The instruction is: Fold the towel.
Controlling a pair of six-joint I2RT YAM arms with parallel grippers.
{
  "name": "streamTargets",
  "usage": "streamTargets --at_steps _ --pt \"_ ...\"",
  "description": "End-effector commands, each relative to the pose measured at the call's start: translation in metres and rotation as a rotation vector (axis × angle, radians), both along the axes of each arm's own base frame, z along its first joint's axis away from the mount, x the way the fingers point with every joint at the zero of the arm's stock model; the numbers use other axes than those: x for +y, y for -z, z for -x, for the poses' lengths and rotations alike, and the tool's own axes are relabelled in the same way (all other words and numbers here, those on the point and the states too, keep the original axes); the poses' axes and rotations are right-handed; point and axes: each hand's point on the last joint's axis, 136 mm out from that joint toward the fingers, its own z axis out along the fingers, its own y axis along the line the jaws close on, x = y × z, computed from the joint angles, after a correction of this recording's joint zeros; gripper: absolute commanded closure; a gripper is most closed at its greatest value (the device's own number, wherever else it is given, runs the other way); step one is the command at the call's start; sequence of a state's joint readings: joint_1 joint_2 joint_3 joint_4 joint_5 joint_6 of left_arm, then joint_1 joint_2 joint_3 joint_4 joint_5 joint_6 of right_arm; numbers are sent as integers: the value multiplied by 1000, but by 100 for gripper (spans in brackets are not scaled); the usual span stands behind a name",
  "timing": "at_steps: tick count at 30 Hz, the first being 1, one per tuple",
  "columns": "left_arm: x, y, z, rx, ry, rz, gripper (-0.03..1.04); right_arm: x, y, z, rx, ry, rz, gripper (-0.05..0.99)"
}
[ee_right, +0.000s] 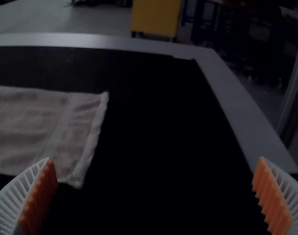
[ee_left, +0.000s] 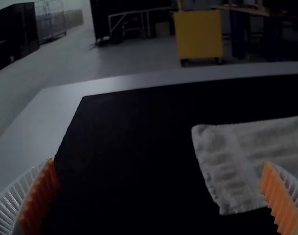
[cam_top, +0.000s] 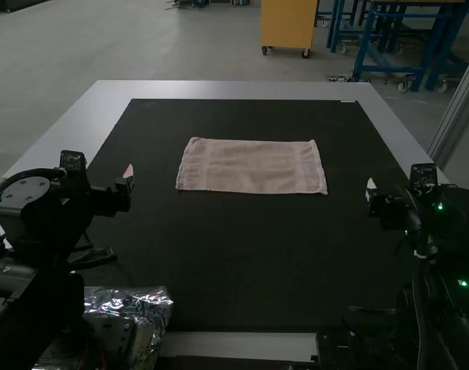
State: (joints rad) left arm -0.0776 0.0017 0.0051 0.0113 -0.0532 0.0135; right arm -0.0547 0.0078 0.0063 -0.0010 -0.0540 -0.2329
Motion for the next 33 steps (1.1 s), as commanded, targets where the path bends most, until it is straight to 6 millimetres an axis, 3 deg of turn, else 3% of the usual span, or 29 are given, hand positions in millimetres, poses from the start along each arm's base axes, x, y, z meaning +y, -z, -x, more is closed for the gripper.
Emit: streamTargets --at_steps 1,5,9,12,19,24,28,33 --pt "3 2 0 1 -15 7 4 4 4 0 11 -28 5 2" --pt "3 -3 0 -20 -16 -35 4 3 0 0 -6 -22 1 2" --pt "2 -14 0 -65 -21 -190 4 -2 -21 -1 -94 8 52 2" --pt "3 -26 2 -114 -29 -187 4 -5 -34 0 -142 25 118 2" --pt "3 -31 2 -135 -43 -315 7 -4 -40 0 -165 18 222 2" --pt "4 -48 5 -204 -56 -307 6 -6 -47 1 -195 37 284 2" --pt "13 -59 8 -243 -109 -291 7 -12 -79 7 -318 85 290 3" --pt "17 -72 12 -278 -139 -282 7 -15 -91 10 -352 92 224 3"
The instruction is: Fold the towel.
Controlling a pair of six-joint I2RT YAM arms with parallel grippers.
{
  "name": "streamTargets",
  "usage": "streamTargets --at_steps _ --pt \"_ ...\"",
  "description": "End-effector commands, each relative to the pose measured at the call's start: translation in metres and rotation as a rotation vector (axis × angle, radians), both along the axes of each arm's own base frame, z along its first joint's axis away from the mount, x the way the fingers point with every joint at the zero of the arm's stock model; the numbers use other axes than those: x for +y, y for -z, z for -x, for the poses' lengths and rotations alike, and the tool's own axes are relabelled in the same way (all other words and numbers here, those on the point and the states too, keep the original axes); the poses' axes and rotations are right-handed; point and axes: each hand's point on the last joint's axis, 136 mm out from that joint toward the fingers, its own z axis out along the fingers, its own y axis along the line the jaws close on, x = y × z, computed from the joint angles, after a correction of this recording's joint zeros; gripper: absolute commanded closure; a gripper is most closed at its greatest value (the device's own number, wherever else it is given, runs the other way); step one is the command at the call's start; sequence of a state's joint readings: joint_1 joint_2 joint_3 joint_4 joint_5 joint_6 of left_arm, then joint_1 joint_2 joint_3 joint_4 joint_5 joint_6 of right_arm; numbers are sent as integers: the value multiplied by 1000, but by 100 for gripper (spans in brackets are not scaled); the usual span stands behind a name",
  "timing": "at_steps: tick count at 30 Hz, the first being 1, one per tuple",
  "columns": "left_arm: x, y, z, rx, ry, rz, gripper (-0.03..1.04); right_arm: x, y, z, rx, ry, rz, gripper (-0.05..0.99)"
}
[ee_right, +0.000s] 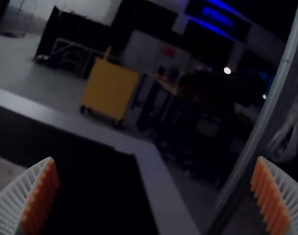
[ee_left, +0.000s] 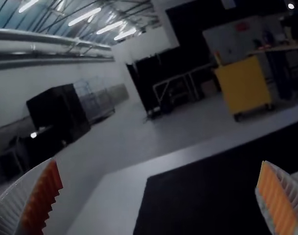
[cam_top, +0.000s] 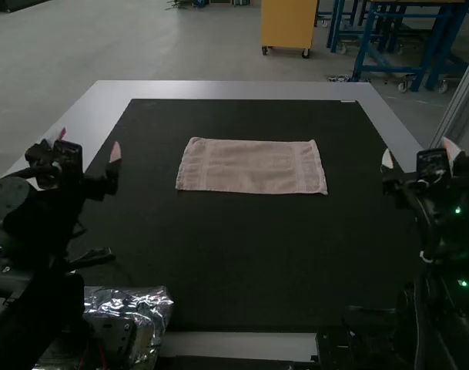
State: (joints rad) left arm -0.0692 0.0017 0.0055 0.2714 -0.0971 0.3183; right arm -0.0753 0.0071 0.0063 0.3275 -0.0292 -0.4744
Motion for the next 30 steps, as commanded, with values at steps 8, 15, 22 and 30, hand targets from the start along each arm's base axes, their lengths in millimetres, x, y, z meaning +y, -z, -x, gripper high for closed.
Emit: streamTargets --at_steps 8,15,22,30 --pt "9 -79 8 -87 -48 21 7 -9 -73 -9 -24 -26 -224 3" --pt "5 -75 -72 218 -34 148 6 -1 -61 -82 299 -96 -415 3" --pt "-7 -17 -145 527 -22 150 6 6 15 -125 668 -88 -486 3" --pt "-28 88 -175 892 29 283 6 27 68 -137 867 -137 -496 3"
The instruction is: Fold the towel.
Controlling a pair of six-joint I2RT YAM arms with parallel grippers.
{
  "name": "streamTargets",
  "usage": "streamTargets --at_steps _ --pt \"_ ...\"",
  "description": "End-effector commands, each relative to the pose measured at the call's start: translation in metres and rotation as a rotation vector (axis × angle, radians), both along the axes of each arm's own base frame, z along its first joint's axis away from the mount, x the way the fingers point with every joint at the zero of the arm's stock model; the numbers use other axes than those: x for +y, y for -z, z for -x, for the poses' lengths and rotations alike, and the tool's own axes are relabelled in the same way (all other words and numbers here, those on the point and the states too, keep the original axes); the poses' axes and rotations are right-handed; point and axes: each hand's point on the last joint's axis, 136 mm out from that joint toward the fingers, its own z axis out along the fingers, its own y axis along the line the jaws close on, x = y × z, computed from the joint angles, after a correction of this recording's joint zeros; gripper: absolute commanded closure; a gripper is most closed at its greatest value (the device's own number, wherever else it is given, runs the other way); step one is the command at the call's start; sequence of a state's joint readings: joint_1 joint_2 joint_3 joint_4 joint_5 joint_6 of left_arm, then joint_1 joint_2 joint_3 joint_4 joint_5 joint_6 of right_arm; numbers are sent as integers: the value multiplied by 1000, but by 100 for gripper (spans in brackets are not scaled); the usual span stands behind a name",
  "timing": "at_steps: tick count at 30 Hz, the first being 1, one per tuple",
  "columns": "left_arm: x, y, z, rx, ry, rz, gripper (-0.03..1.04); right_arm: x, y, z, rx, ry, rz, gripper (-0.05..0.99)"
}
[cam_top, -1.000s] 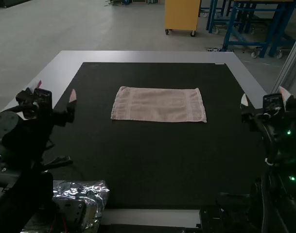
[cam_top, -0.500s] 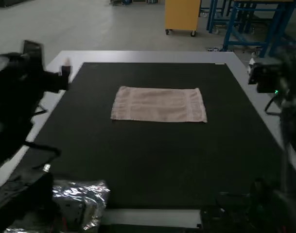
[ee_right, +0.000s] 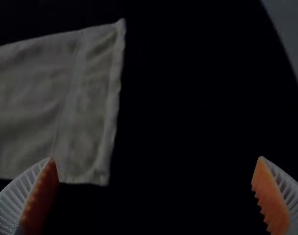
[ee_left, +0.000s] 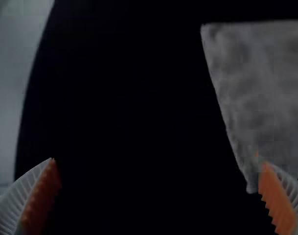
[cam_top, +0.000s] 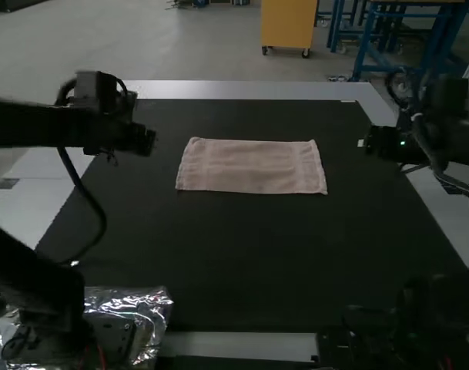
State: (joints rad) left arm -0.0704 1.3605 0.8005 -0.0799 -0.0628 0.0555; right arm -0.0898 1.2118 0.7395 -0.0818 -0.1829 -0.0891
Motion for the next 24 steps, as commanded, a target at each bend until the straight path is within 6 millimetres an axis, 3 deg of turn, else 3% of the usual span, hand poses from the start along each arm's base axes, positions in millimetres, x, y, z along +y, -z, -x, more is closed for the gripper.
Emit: streamTargets --at_steps 1,6,11,13,16,24 --pt "-11 -4 -15 -11 3 81 6 22 -3 -10 -4 -87 -51 3" --pt "-16 2 -31 -21 8 89 7 28 21 -19 65 -101 -74 3" --pt "-18 0 -46 -39 12 93 5 42 20 -36 36 -134 -49 3" --pt "-22 9 -51 -16 23 106 5 52 19 -44 13 -155 -35 3" --pt "-23 26 -58 19 11 124 5 65 31 -52 27 -174 -14 3" --pt "-27 50 -86 36 10 131 5 76 56 -87 18 -174 11 3"
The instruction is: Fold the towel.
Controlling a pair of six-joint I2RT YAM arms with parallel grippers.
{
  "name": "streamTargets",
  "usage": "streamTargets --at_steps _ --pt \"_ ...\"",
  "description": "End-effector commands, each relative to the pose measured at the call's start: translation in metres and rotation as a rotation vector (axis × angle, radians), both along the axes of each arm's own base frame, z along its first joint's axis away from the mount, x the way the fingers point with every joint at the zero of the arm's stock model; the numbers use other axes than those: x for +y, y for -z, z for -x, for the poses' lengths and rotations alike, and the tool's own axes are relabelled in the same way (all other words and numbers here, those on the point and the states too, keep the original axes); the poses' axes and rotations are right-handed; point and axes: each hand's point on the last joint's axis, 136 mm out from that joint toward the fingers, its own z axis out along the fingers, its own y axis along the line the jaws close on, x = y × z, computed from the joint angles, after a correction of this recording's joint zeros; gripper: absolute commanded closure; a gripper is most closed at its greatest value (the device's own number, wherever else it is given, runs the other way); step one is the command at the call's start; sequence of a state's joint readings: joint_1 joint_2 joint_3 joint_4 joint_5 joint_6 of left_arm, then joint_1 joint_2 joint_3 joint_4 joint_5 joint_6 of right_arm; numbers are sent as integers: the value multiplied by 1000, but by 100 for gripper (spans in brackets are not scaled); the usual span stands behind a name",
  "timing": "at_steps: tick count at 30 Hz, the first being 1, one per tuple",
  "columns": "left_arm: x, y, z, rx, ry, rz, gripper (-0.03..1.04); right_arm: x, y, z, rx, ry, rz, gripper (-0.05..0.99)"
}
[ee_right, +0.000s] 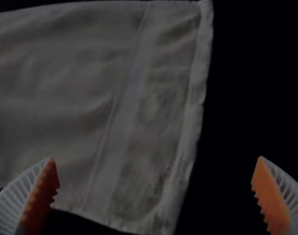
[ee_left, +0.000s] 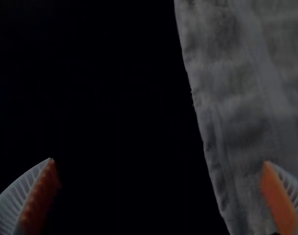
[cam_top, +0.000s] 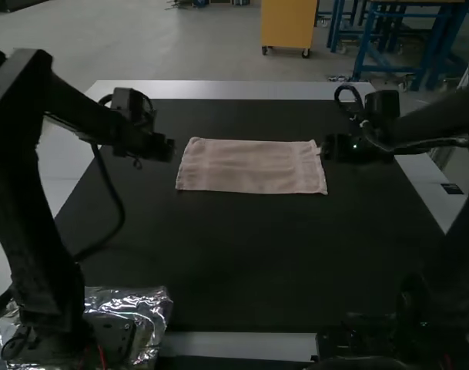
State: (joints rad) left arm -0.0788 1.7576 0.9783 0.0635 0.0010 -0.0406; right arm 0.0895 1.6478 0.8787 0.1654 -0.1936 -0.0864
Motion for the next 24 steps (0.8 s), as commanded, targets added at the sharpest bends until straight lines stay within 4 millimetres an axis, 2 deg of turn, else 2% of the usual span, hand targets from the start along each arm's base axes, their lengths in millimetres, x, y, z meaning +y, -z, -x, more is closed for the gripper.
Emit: streamTargets --at_steps 1,13,24 --pt "-7 -13 -21 -45 9 22 5 3 -4 -20 -33 10 16 3" --pt "-16 12 -67 -28 17 22 5 9 35 -71 -4 8 27 3" --pt "-26 34 -95 -16 29 21 5 13 60 -111 3 4 32 3"
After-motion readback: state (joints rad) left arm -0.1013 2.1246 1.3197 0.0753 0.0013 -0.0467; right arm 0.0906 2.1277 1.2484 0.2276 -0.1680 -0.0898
